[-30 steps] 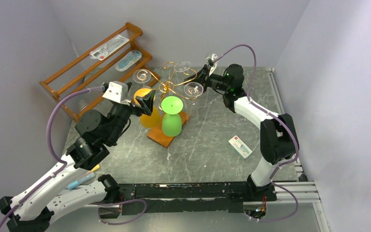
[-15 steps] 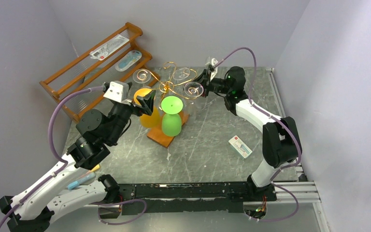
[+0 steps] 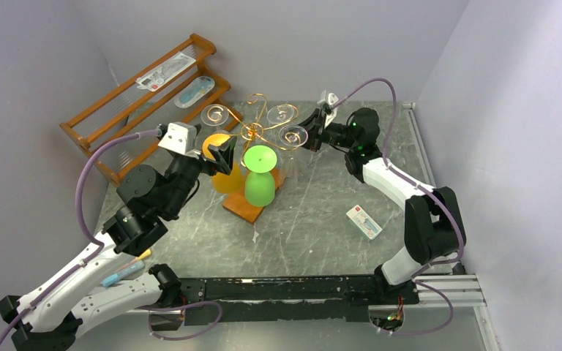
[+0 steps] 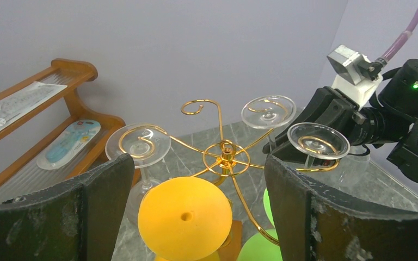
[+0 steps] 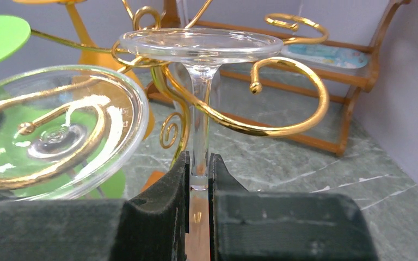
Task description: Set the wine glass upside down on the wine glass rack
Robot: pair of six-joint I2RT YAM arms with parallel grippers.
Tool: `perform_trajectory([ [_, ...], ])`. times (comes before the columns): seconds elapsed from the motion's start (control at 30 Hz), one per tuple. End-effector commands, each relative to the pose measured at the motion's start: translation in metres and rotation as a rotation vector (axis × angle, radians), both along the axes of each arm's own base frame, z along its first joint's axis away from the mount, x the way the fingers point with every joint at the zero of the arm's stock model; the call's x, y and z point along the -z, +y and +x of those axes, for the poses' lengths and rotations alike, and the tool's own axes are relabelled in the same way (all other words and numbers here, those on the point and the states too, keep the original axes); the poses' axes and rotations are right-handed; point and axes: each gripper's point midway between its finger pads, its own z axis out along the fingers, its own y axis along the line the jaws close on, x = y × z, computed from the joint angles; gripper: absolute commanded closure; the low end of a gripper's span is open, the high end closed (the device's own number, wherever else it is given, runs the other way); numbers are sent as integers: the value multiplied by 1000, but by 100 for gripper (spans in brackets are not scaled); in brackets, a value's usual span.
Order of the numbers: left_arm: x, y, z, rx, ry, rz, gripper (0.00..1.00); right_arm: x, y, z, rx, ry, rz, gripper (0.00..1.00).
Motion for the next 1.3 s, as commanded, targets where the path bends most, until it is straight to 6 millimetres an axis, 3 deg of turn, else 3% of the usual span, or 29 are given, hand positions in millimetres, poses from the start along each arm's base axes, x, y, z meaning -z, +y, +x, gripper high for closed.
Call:
perform_trajectory([
  [0.0, 0, 0, -1, 3, -2, -2, 7, -27, -14, 9, 98, -89, 65, 100],
  [0.37, -4, 2, -4, 7, -10, -13, 7, -27, -25, 39, 247, -43, 100, 100],
  [0.87, -1, -2, -2, 14, -1, -13, 7, -2, -16, 49, 215, 24, 28, 94],
  [0.93, 0, -3, -1, 17, 2, -8, 7, 1, -15, 50, 210, 36, 21, 91],
  [1.17, 1, -5, -1, 20, 6, -5, 7, 4, -15, 45, 205, 51, 20, 63],
  [1.27, 0, -5, -1, 25, 6, -7, 7, 2, -20, 44, 240, 55, 15, 59],
])
